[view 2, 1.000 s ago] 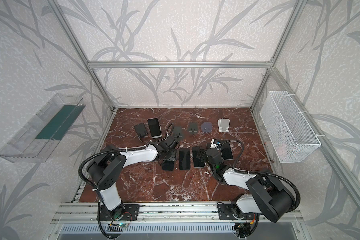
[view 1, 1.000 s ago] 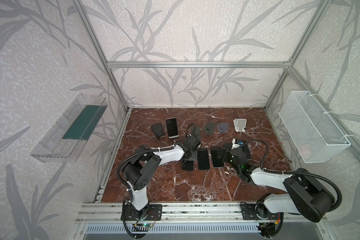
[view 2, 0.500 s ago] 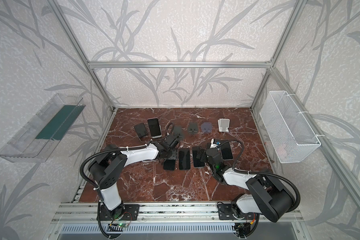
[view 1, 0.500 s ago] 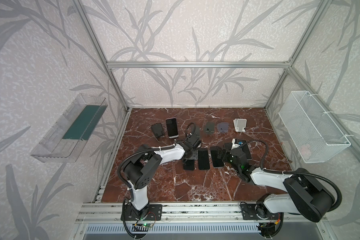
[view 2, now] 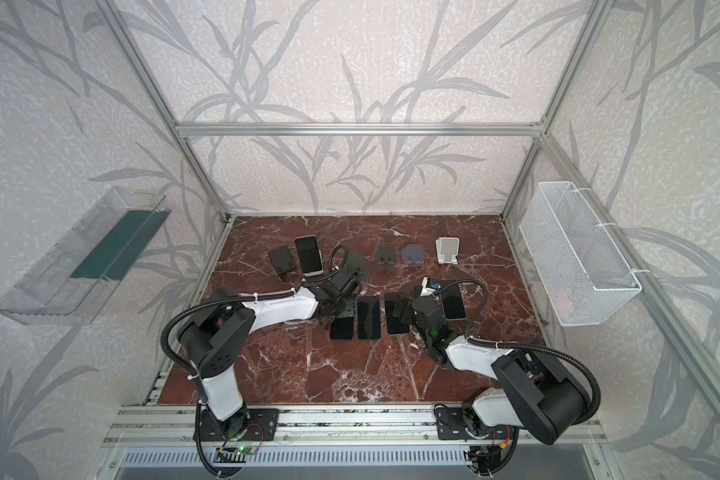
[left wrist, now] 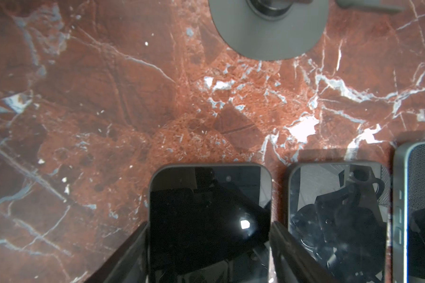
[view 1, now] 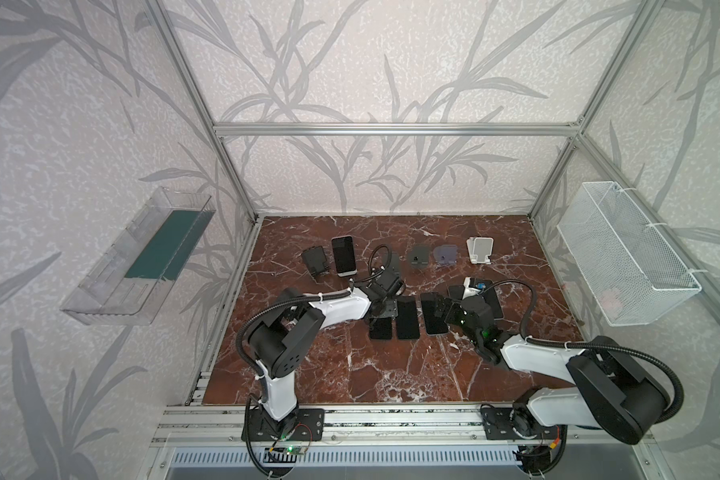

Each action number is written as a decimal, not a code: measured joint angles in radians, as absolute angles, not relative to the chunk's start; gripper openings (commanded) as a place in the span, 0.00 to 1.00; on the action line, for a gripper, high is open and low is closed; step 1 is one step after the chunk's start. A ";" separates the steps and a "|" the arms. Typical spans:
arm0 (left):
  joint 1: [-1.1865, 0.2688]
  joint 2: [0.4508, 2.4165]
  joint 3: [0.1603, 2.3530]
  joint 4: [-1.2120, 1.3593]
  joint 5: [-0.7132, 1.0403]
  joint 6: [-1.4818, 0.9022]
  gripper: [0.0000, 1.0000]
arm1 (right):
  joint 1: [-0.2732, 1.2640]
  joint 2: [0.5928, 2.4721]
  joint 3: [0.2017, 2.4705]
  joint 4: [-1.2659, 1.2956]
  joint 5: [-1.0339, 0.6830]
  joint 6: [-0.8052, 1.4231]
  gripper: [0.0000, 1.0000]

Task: Remove the phone from the phone stand
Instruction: 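Open the left gripper and move it toward the purple-edged phone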

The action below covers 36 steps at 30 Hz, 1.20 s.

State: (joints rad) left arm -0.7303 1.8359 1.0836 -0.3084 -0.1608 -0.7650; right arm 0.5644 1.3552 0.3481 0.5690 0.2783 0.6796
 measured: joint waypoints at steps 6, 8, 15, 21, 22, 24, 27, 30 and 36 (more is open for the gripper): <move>-0.730 1.784 1.084 -0.349 -0.212 -0.783 0.78 | 0.564 1.351 0.348 0.573 0.274 0.679 0.96; -0.730 1.760 1.086 -0.376 -0.237 -0.781 0.79 | 0.564 1.346 0.348 0.575 0.272 0.680 0.96; -0.730 1.643 1.119 -0.441 -0.391 -0.717 0.93 | 0.564 1.344 0.348 0.579 0.262 0.679 0.98; -0.730 1.519 1.168 -0.432 -0.600 -0.642 0.99 | 0.564 1.353 0.348 0.614 0.233 0.664 0.99; -0.730 1.486 1.166 -0.426 -0.636 -0.637 0.99 | 0.564 1.361 0.348 0.625 0.224 0.661 1.00; -0.730 1.423 1.143 -0.378 -0.686 -0.628 0.99 | 0.564 1.370 0.348 0.639 0.208 0.660 0.99; -0.729 1.320 1.053 -0.253 -0.722 -0.614 0.99 | 0.564 1.358 0.336 0.662 0.209 0.661 0.99; -0.729 1.301 0.994 -0.185 -0.735 -0.613 0.99 | 0.564 1.316 0.313 0.665 0.240 0.661 0.99; -0.729 1.383 0.986 -0.139 -0.759 -0.648 0.99 | 0.563 1.267 0.300 0.667 0.278 0.663 0.99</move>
State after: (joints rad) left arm -0.7292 1.3827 0.9859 -0.1387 -0.7589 -0.6479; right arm 0.5632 1.2667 0.2996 0.6670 0.2775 0.6632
